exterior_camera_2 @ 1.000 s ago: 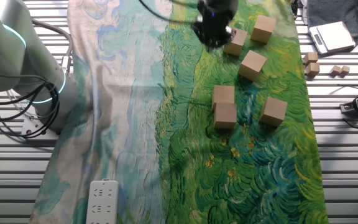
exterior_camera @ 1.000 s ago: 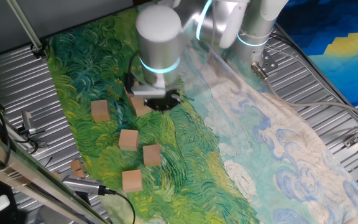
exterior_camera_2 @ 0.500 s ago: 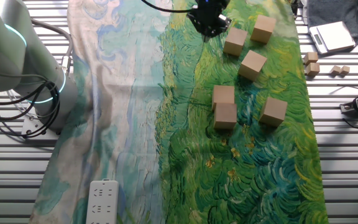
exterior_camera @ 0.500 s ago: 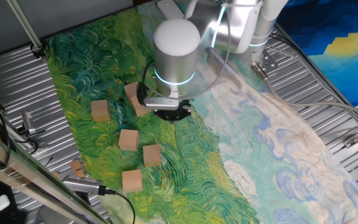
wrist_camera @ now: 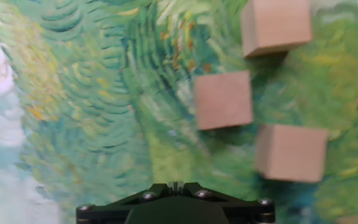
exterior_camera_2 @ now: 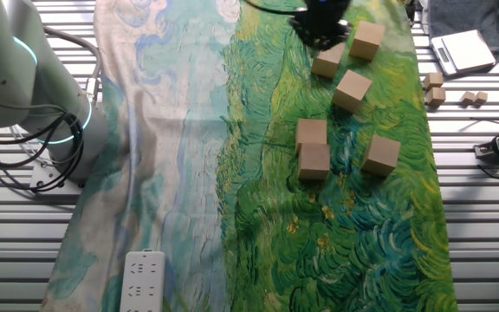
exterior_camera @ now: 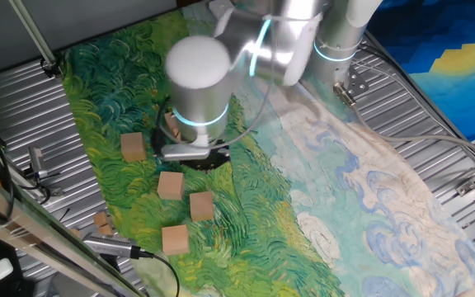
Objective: Stack the blocks into a pyramid shape
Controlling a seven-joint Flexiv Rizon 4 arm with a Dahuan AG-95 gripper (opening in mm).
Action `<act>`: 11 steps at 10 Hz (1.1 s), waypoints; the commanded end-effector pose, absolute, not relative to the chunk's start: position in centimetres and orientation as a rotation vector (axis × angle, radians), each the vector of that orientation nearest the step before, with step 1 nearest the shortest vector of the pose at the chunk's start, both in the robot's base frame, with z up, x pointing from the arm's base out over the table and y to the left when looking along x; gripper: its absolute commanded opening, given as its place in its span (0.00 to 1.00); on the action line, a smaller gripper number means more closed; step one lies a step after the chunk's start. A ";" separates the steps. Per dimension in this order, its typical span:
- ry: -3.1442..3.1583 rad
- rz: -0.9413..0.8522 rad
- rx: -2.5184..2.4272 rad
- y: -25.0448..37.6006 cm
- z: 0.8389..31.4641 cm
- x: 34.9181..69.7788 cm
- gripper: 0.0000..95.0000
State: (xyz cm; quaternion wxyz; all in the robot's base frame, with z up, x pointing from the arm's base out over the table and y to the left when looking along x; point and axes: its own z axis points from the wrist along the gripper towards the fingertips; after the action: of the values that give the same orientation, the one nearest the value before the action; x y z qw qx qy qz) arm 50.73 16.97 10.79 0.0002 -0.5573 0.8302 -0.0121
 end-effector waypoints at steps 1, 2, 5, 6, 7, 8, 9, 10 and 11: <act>2.598 -0.060 -1.767 16.6 11.1 50.0 0.00; 2.594 -0.060 -1.773 16.6 11.1 50.0 0.00; 2.605 -0.060 -1.770 16.7 11.3 50.0 0.00; 2.619 -0.025 -1.772 16.7 11.3 50.0 0.00; 2.645 0.000 -1.750 16.7 11.3 50.0 0.00; 2.660 -0.025 -1.741 16.7 11.3 50.0 0.00; 2.671 -0.046 -1.723 16.7 11.3 50.0 0.00; 2.686 -0.056 -1.703 16.7 11.3 50.0 0.00; 2.697 -0.068 -1.692 16.7 11.3 50.0 0.00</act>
State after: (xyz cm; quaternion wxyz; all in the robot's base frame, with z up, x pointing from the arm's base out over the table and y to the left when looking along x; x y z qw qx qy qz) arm 50.28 16.93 11.05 -0.0257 -0.5321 0.8462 -0.0157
